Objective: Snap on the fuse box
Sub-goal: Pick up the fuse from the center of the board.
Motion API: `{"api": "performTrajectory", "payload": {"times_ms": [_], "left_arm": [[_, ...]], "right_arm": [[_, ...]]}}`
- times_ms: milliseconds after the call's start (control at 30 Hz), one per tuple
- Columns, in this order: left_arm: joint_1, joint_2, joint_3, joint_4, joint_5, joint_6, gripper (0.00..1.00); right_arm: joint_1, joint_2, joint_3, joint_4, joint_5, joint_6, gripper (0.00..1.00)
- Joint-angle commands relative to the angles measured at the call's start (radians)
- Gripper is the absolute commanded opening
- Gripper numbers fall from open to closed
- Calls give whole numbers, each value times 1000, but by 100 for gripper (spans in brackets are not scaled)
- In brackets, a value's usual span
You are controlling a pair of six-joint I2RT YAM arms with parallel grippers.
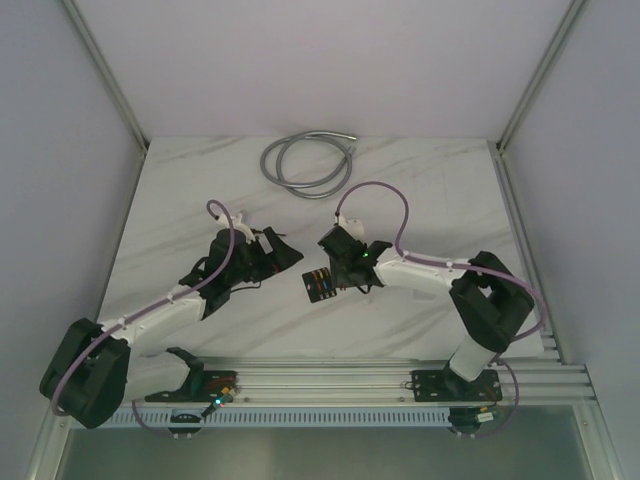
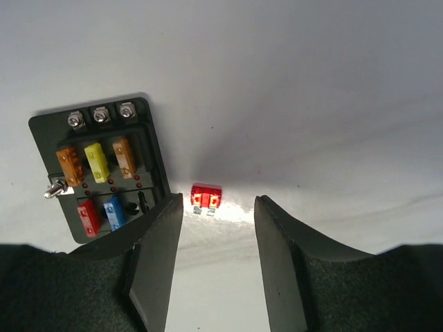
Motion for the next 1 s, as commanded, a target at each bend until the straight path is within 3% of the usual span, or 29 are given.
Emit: {"api": "performTrajectory", "payload": {"times_ms": [0,967], "left_arm": [[0,-20,-12,-27,-26,16,98],[6,-42,-29,-36,-24,28,98]], "right_arm": [[29,53,64,-44,59,59,52],[43,179,145,-147,7,62,39]]}}
